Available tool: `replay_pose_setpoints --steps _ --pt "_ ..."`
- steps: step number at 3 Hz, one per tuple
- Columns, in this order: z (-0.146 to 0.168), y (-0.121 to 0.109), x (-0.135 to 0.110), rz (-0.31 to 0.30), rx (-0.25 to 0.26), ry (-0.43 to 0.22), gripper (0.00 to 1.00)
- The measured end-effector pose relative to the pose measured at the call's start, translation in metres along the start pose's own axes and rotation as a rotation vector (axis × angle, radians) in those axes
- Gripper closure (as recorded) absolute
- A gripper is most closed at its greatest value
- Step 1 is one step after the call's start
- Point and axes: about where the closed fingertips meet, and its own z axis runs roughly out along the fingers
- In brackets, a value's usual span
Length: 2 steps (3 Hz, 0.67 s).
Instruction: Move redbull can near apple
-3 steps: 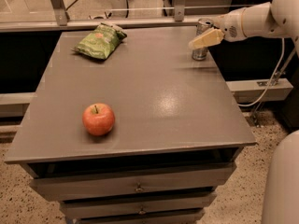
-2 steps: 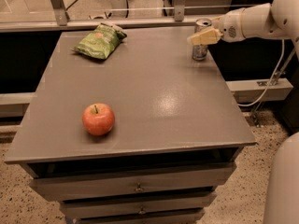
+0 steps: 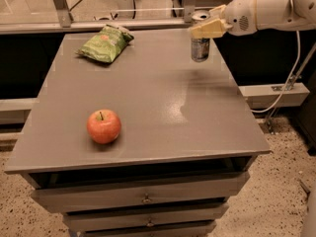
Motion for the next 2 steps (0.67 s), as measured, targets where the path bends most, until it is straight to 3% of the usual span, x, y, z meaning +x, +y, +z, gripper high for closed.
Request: replay_pose_setpoints --steps 1,2 --pt "0.0024 0.0052 -0.0057 -0.005 -0.011 -0.004 1.00" --pt "0.0025 0.0052 -0.0057 -0.005 -0.012 -0.004 1.00"
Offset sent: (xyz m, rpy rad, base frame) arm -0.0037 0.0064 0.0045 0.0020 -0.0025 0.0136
